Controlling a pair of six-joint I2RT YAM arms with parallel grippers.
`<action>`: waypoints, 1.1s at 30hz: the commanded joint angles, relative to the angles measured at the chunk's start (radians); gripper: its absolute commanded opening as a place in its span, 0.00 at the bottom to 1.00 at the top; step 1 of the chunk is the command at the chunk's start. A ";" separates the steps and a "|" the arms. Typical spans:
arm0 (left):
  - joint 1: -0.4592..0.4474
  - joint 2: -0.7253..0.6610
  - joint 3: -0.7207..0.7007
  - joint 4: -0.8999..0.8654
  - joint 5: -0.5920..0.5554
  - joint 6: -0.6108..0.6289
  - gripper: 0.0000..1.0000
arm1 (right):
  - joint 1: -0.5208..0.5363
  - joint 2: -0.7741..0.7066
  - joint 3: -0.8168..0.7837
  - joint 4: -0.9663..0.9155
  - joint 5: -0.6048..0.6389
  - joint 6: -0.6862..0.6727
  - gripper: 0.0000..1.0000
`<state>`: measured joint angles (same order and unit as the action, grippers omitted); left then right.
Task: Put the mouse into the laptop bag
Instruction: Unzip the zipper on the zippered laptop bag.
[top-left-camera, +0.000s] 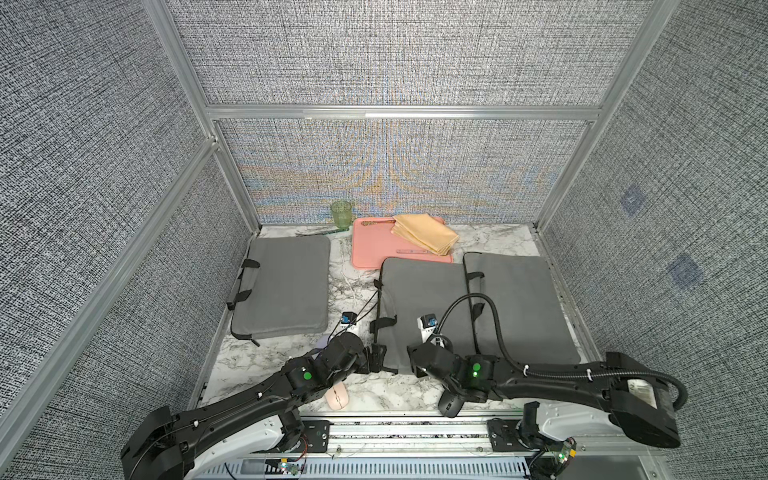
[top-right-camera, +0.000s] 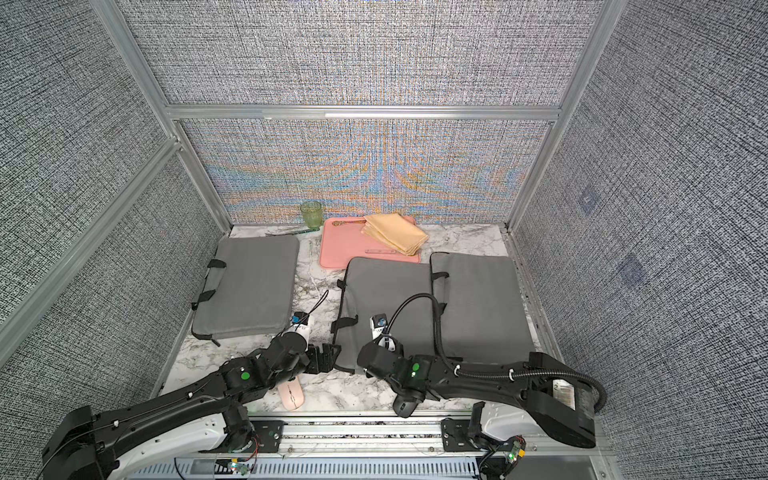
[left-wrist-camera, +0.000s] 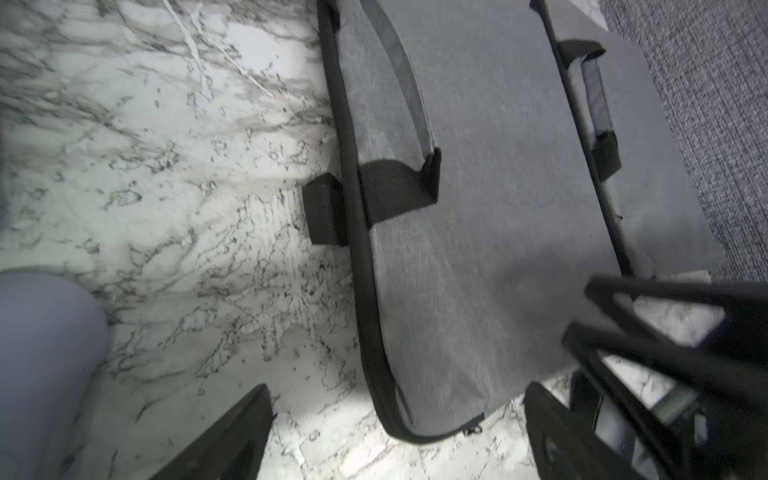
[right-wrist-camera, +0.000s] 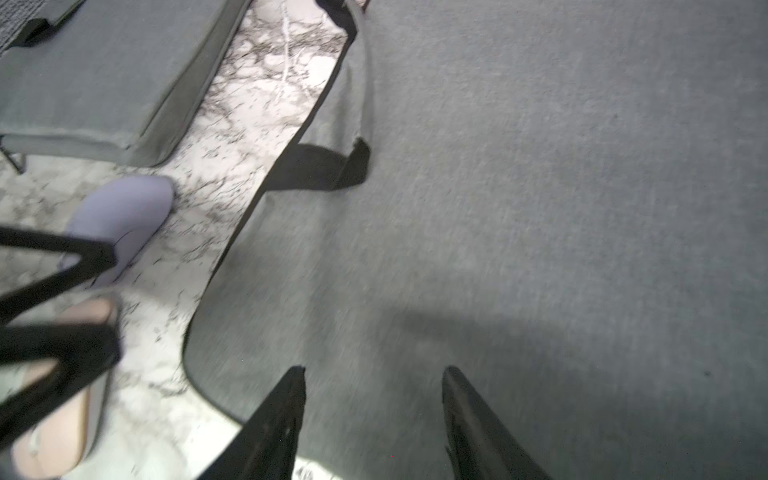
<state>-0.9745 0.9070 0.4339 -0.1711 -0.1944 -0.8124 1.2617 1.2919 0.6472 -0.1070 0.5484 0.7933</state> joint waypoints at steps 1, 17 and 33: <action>0.010 0.047 0.041 0.083 -0.043 -0.002 0.98 | 0.084 -0.035 -0.024 -0.076 0.088 0.105 0.56; 0.195 0.231 0.111 0.219 0.143 -0.024 0.98 | 0.225 0.339 0.031 0.187 -0.015 0.201 0.54; 0.248 0.266 0.135 0.223 0.204 -0.006 0.97 | 0.192 0.516 0.002 0.330 0.144 0.266 0.32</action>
<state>-0.7303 1.1675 0.5648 0.0265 -0.0010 -0.8291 1.4605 1.7775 0.6773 0.2718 0.7124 1.0218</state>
